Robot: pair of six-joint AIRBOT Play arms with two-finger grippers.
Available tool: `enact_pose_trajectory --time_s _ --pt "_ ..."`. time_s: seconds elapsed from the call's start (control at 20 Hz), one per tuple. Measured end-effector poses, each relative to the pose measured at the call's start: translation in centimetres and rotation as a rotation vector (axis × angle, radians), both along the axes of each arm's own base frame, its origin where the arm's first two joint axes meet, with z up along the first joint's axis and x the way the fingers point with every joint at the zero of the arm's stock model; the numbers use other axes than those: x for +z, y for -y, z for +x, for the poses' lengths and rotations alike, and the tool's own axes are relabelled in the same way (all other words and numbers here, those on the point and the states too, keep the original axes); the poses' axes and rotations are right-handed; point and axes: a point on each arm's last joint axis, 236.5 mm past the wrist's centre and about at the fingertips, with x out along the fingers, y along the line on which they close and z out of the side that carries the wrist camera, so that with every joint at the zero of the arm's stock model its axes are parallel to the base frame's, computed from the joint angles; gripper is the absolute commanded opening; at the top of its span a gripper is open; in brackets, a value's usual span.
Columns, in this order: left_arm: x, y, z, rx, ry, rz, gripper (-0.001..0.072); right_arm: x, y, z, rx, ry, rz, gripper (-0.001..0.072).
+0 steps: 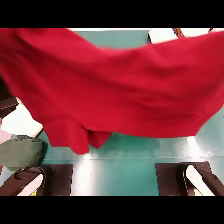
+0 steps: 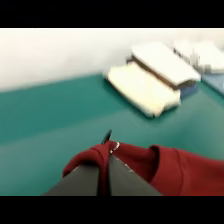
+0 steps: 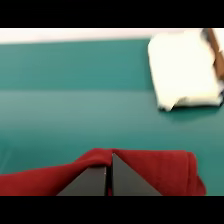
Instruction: Fold the shirts.
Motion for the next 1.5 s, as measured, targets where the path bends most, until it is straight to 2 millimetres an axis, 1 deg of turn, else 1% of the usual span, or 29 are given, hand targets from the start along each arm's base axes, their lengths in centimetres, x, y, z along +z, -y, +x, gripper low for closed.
enact_pose_trajectory --time_s 0.1,0.15,0.25,0.35,0.4,0.45,0.5,0.55,0.6,0.65,0.7,0.75,0.8,0.85,0.9,0.95,1.05,1.1,1.2,1.3,1.4,1.5 --pt "-8.1 0.5 3.1 -0.003 -0.210 0.023 0.0023 -5.0 -0.5 2.4 0.063 -0.176 0.059 0.0015" --pt "-12.7 0.8 4.2 -0.007 -0.324 0.034 0.0023 -8.3 -0.8 3.6 0.090 -0.279 0.076 0.0015" --pt "-21.2 0.8 5.6 0.002 -0.520 0.054 0.0024 -15.2 -1.5 5.5 0.124 -0.483 0.079 0.0016" --pt "-27.6 0.7 7.2 0.028 -0.621 0.060 0.0024 -21.4 -1.8 7.6 0.124 -0.624 0.046 0.0016" --pt "-29.6 0.5 8.3 0.048 -0.636 0.060 0.0096 -23.9 -2.0 8.9 0.124 -0.662 0.031 0.0043" --pt "-31.1 0.3 9.6 0.072 -0.631 0.053 0.0399 -25.6 -2.2 10.2 0.119 -0.677 0.018 0.0271" --pt "-32.0 0.1 10.9 0.094 -0.620 0.047 0.0496 -26.7 -2.3 11.6 0.116 -0.675 0.008 0.0378" --pt "-32.4 -0.2 12.5 0.121 -0.601 0.035 0.0497 -27.4 -2.6 13.1 0.119 -0.668 0.001 0.0378" --pt "-32.2 -0.6 13.8 0.143 -0.577 0.021 0.0497 -27.6 -2.7 14.3 0.117 -0.656 -0.004 0.0377" --pt "-31.8 -1.2 15.2 0.168 -0.556 0.006 0.0498 -27.4 -2.7 15.4 0.116 -0.639 -0.012 0.0376" --pt "-31.1 -2.1 16.2 0.194 -0.537 -0.007 0.0498 -27.1 -2.6 16.1 0.115 -0.628 -0.017 0.0376" --pt "-30.3 -3.4 17.2 0.223 -0.521 -0.020 0.0498 -26.7 -2.4 16.5 0.113 -0.620 -0.022 0.0372" --pt "-29.8 -4.9 17.6 0.250 -0.523 -0.029 0.0498 -26.3 -2.3 16.5 0.115 -0.620 -0.024 0.0365" --pt "-30.0 -6.3 17.6 0.271 -0.548 -0.031 0.0498 -26.1 -2.1 16.3 0.114 -0.628 -0.024 0.0365" --pt "-30.6 -7.6 17.2 0.288 -0.585 -0.033 0.0498 -26.1 -1.7 15.6 0.111 -0.643 -0.027 0.0365" --pt "-31.7 -8.9 16.5 0.302 -0.638 -0.032 0.0497 -26.2 -1.6 14.8 0.113 -0.659 -0.028 0.0365" --pt "-35.0 -10.4 14.3 0.314 -0.764 -0.027 0.0498 -26.9 -1.8 12.8 0.124 -0.698 -0.027 0.0365" --pt "-36.8 -10.8 13.1 0.315 -0.823 -0.026 0.0498 -27.4 -1.8 11.8 0.126 -0.717 -0.025 0.0365" --pt "-40.8 -10.7 10.3 0.306 -0.947 -0.033 0.0497 -28.5 -2.5 9.7 0.144 -0.752 -0.003 0.0365" --pt "-44.3 -10.2 7.7 0.299 -1.046 -0.061 0.0497 -29.2 -3.5 8.2 0.163 -0.763 0.034 0.0365" --pt "-46.6 -9.1 5.9 0.280 -1.103 -0.099 0.0497 -29.6 -4.4 7.3 0.176 -0.758 0.075 0.0365" --pt "-47.9 -7.7 5.0 0.250 -1.122 -0.121 0.0497 -29.7 -5.1 6.9 0.184 -0.746 0.106 0.0365"
